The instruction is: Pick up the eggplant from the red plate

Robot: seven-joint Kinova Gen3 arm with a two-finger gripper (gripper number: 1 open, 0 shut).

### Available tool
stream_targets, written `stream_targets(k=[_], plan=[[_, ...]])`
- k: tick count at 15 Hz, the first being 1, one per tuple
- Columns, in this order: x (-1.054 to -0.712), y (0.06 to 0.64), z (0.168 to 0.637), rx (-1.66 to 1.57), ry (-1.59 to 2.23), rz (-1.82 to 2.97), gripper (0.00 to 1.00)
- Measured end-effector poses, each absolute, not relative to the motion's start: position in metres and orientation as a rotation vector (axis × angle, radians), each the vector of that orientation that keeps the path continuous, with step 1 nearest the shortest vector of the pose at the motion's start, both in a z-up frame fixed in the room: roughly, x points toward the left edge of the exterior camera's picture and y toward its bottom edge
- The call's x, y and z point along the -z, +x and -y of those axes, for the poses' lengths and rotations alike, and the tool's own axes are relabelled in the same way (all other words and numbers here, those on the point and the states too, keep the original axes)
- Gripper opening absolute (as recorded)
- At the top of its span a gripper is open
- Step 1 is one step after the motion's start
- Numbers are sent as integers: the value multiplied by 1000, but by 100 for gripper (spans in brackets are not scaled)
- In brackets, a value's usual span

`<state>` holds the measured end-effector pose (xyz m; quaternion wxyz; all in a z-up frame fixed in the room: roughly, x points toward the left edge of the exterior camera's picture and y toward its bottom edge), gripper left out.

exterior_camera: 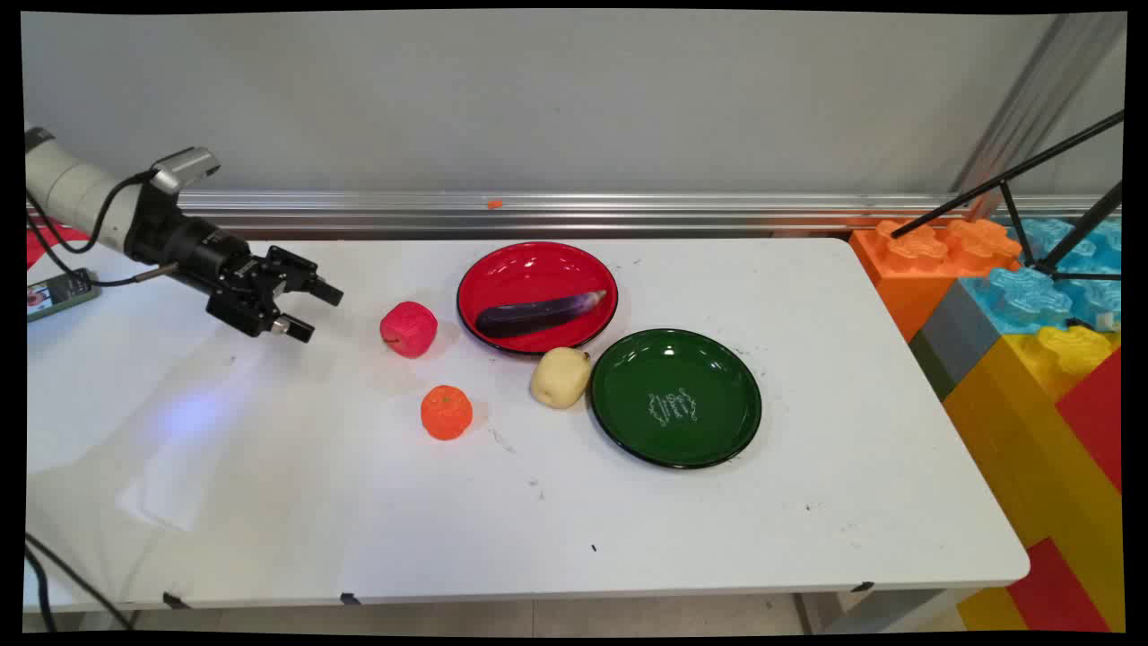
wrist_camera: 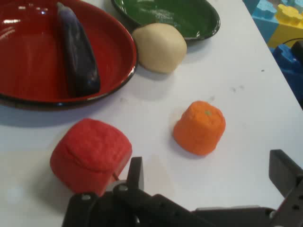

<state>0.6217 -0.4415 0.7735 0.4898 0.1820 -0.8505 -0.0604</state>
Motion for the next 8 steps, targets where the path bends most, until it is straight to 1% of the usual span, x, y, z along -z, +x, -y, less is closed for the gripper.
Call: stream_targets(k=[8], plan=[[-788,599,465,127,419,2050,100]])
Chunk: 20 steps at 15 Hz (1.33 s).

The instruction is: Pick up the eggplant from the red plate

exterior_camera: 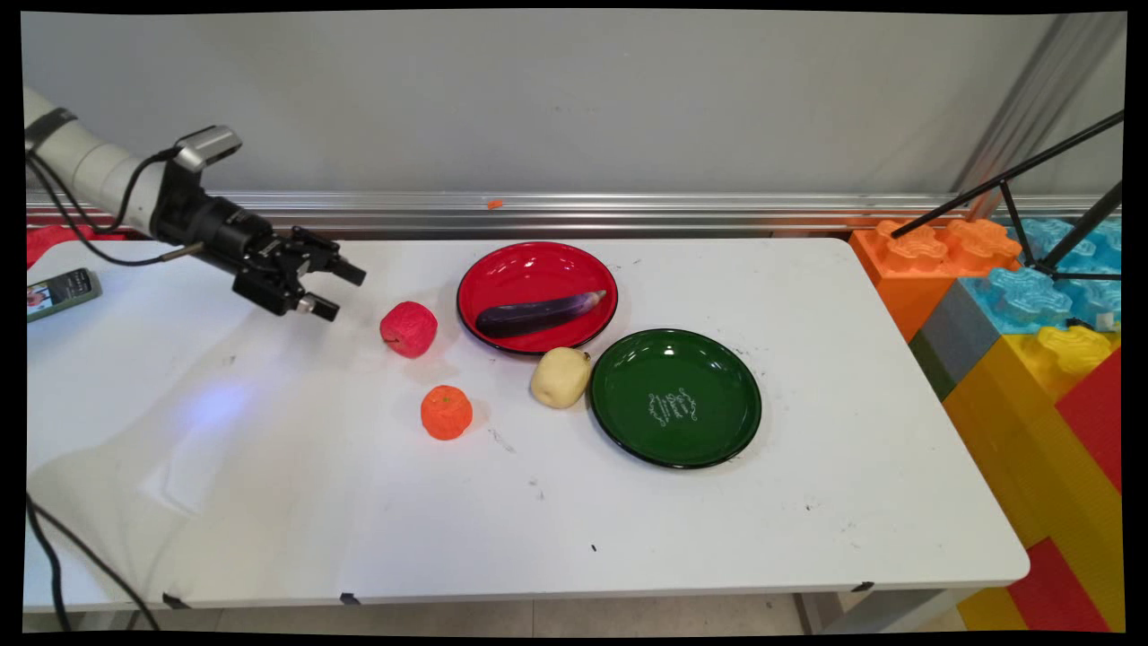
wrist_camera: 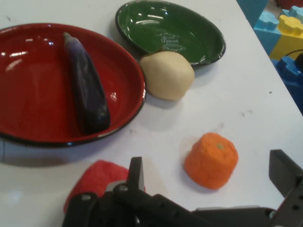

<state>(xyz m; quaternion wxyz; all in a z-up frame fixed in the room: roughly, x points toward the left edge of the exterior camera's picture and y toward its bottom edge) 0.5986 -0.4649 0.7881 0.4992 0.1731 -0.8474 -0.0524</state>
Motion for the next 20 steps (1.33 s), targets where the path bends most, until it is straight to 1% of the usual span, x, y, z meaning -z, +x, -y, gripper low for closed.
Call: stream_targets(k=[8,20], plan=[[-797,569,491,127,408,2067,100],[-783,505,541,114,424,2147,100]])
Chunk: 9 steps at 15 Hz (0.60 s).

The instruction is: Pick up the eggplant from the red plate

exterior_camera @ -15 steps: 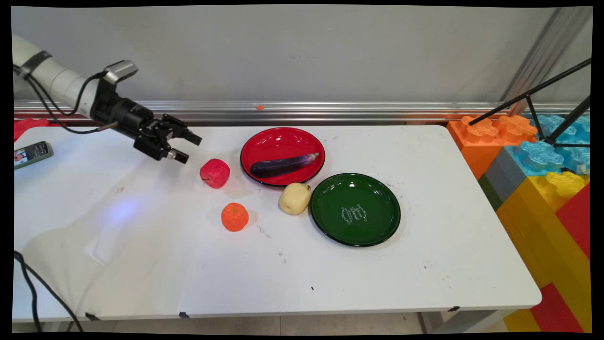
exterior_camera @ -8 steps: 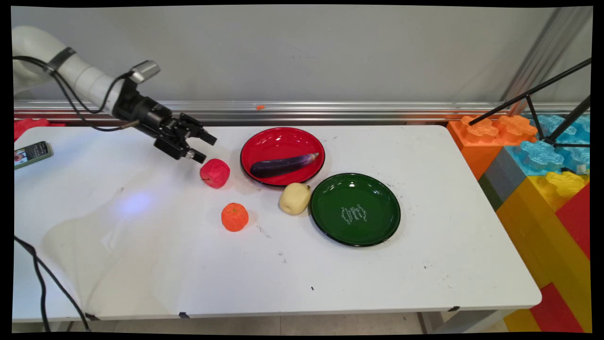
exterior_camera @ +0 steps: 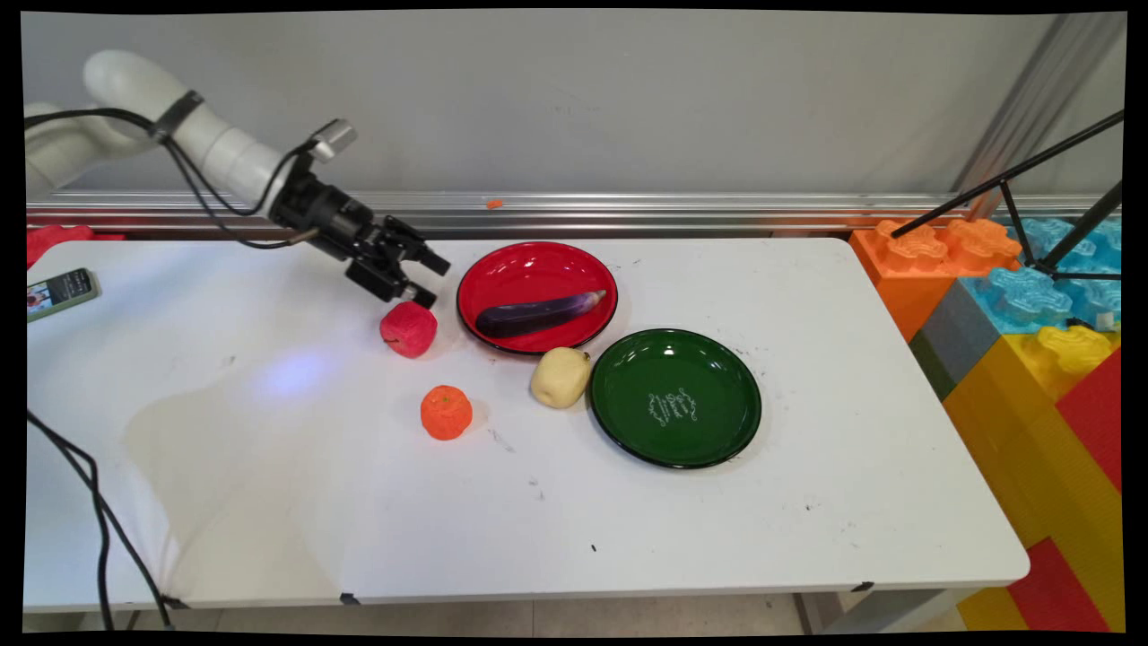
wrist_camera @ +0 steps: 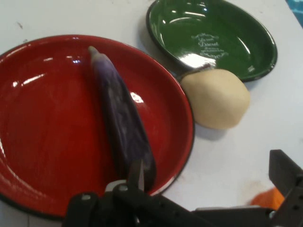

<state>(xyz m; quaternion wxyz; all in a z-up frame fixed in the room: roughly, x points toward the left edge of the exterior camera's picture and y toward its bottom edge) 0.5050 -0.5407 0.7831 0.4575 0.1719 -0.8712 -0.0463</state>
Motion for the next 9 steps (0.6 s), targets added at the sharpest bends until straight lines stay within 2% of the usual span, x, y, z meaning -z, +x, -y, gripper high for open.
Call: stream_targets(k=[9], plan=[[-760,458,566,106,411,2180,100]])
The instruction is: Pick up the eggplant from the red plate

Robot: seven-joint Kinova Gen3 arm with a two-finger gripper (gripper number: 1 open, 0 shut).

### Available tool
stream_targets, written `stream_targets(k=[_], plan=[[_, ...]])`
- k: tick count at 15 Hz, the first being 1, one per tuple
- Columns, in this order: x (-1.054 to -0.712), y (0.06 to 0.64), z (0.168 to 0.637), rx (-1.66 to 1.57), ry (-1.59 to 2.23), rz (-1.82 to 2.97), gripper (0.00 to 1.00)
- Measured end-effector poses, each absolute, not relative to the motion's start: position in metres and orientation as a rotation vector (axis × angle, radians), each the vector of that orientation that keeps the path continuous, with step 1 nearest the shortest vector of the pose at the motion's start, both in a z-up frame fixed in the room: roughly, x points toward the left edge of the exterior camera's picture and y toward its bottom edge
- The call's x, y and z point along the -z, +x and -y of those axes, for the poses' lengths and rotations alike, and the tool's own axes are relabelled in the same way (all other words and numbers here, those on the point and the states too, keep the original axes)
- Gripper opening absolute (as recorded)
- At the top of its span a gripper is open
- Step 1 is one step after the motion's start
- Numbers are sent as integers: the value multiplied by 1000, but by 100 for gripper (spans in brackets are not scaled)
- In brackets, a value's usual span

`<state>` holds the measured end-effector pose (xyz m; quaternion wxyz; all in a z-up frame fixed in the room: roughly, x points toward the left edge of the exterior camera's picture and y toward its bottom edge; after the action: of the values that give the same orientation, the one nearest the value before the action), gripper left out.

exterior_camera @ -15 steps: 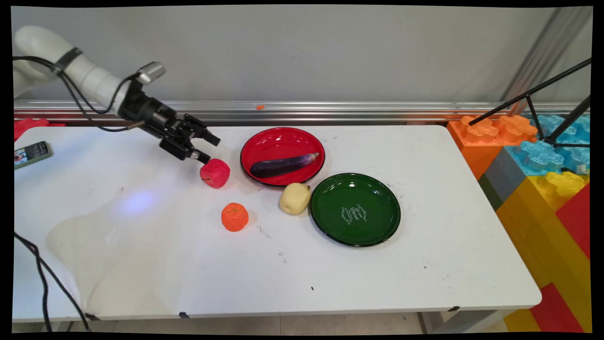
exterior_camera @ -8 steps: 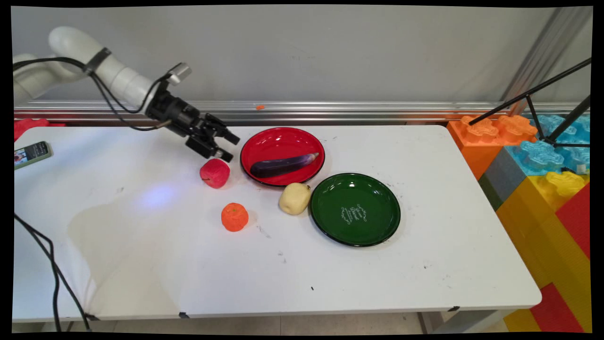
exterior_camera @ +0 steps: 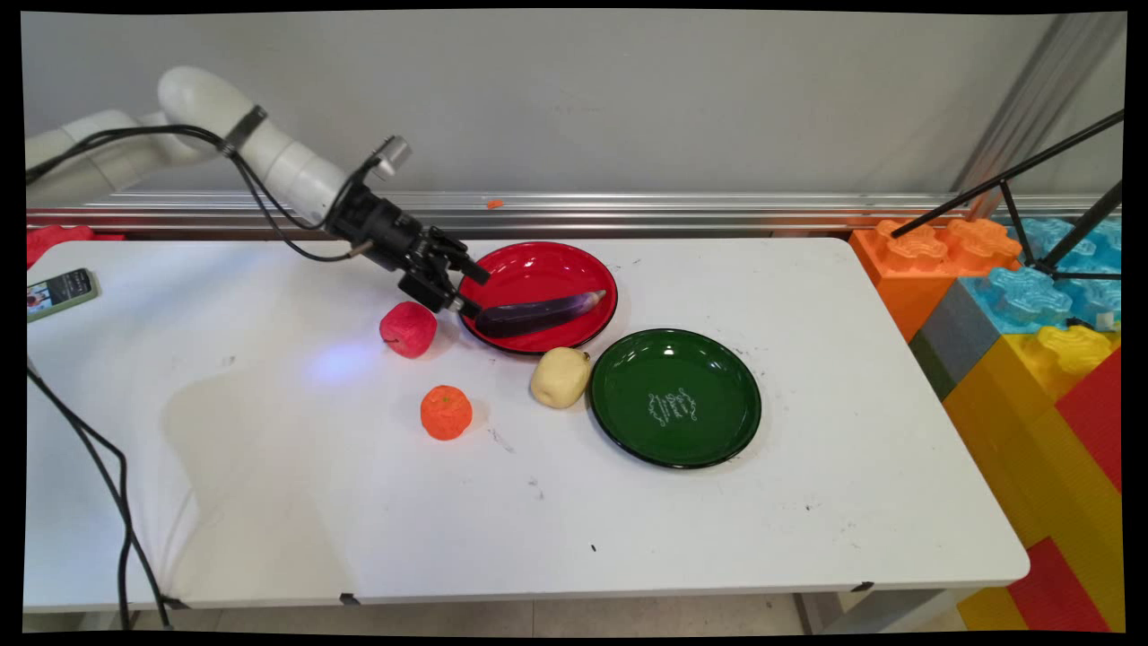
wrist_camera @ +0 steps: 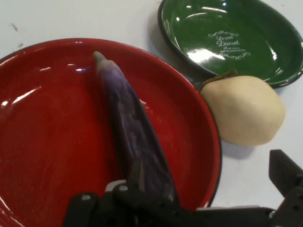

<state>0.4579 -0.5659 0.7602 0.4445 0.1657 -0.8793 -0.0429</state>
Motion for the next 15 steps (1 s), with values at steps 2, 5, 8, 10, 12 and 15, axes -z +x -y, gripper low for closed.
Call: stream_targets(k=[2,5,8,10,12,15], plan=[[-754,452,569,104,403,2189,100],[-746,444,574,98,389,2201,100],[-739,436,581,88,373,2211,100],[-734,431,585,80,362,2216,100],[-728,425,591,70,349,2224,100],[-720,418,598,58,332,2235,100]])
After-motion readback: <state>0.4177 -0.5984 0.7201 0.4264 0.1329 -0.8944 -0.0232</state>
